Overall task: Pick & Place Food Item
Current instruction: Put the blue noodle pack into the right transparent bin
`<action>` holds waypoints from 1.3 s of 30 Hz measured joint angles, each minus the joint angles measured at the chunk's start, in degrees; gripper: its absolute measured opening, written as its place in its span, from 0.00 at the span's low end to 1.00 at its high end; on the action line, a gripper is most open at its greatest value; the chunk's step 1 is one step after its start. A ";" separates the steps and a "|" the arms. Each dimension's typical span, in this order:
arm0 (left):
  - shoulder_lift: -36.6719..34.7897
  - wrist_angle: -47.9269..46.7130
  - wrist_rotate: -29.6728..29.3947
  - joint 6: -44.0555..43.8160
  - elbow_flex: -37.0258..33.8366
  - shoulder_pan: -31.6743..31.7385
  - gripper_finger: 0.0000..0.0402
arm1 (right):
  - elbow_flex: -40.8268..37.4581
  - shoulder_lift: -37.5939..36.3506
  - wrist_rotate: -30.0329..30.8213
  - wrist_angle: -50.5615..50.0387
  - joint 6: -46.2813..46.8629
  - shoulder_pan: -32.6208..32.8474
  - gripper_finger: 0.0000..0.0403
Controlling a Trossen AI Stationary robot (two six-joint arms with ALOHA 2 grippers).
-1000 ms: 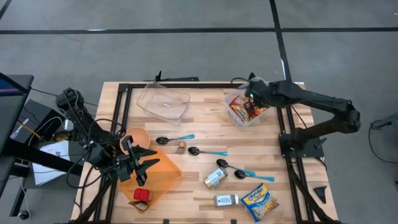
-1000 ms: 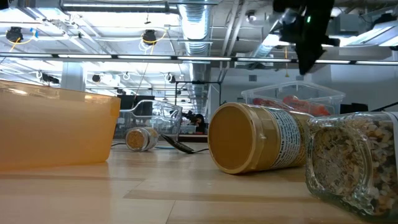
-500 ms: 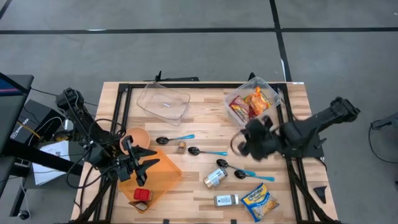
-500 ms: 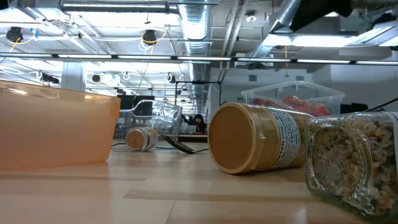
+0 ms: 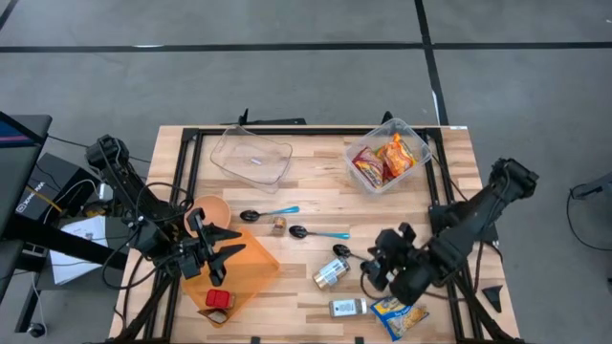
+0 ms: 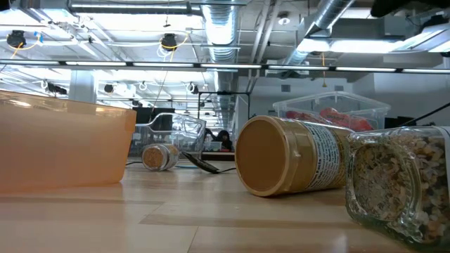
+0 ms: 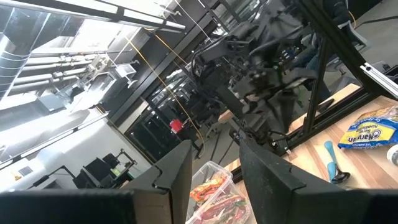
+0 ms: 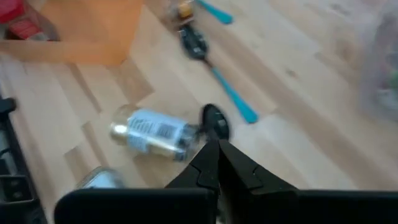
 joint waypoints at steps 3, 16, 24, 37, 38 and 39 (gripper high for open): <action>0.00 0.00 -0.01 0.02 0.00 0.02 0.31 | 1.69 2.03 -2.12 1.84 -2.86 0.35 0.00; 0.00 0.02 -0.01 0.11 0.00 0.04 0.31 | 16.18 16.88 -17.79 -3.25 -13.38 -5.27 0.16; -0.02 0.11 1.24 4.36 0.00 0.04 0.31 | 26.22 26.04 -19.72 -12.56 -12.94 -6.90 0.31; -0.11 0.09 17.31 7.90 0.00 7.93 0.31 | 30.24 30.23 -24.38 -16.87 7.26 -3.63 0.54; -0.11 0.06 18.56 7.91 0.00 8.86 0.31 | 30.27 30.42 -24.54 -16.74 9.52 -3.07 0.54; -0.11 0.02 20.08 7.91 0.00 9.88 0.31 | 30.24 30.61 -24.74 -16.82 11.62 -2.39 0.54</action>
